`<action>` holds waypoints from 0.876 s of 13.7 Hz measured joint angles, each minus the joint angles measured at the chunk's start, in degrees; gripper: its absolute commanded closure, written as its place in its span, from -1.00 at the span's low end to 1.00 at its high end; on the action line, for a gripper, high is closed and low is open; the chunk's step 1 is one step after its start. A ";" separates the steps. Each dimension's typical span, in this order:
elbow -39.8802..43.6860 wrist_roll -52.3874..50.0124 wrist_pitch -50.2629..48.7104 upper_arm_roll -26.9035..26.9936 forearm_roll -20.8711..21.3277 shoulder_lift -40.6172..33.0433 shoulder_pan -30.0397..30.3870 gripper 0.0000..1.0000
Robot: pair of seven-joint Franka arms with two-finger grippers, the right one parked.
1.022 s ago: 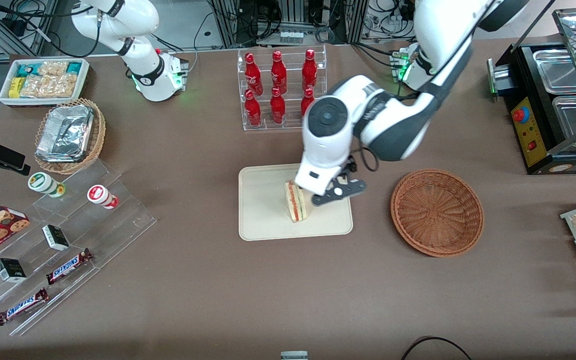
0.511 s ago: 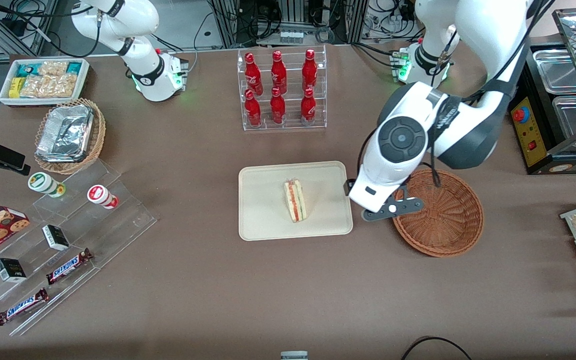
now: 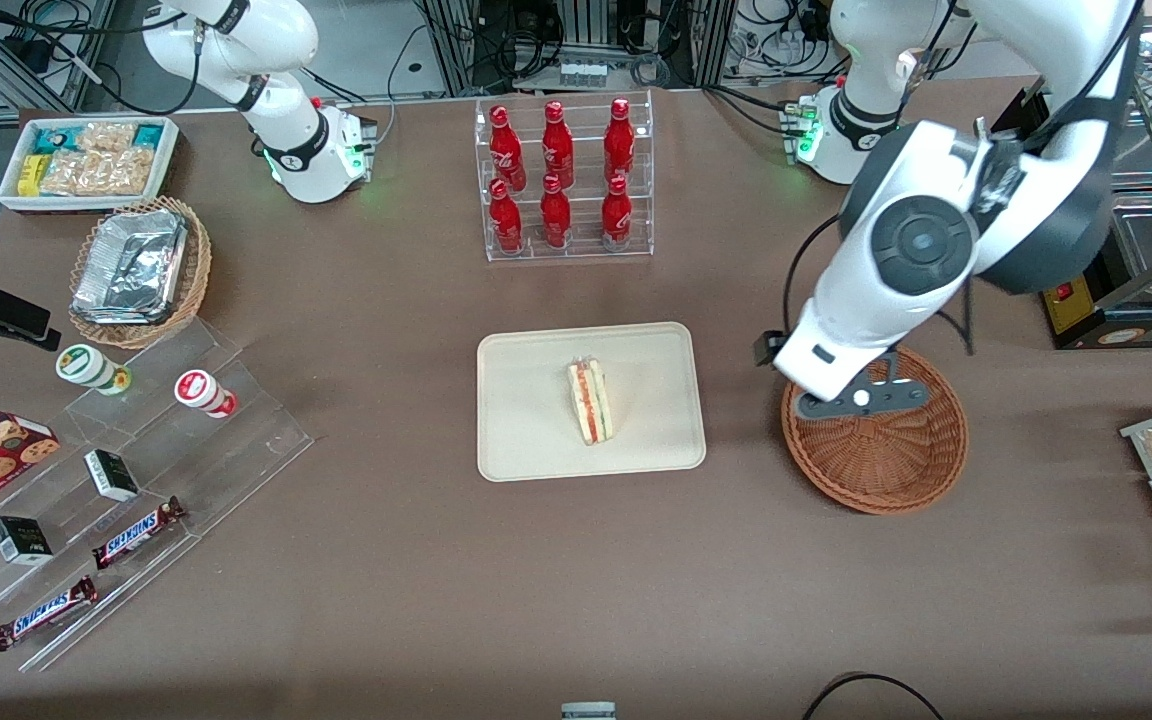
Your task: Place sandwich from basket to tray
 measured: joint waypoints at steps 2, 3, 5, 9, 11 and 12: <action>-2.47 8.01 -2.16 5.60 -2.90 -4.66 -1.27 -1.00; -3.16 12.02 -3.98 7.90 -3.95 -6.72 -1.43 -1.00; -3.55 20.07 -8.24 12.27 -5.12 -10.05 -1.47 -1.00; -3.75 33.64 -13.62 20.25 -5.61 -13.83 -1.34 -1.00; -3.70 35.56 -14.62 22.48 -5.74 -14.87 -1.32 -1.00; -3.56 35.72 -14.87 23.03 -5.74 -15.27 -1.34 -1.00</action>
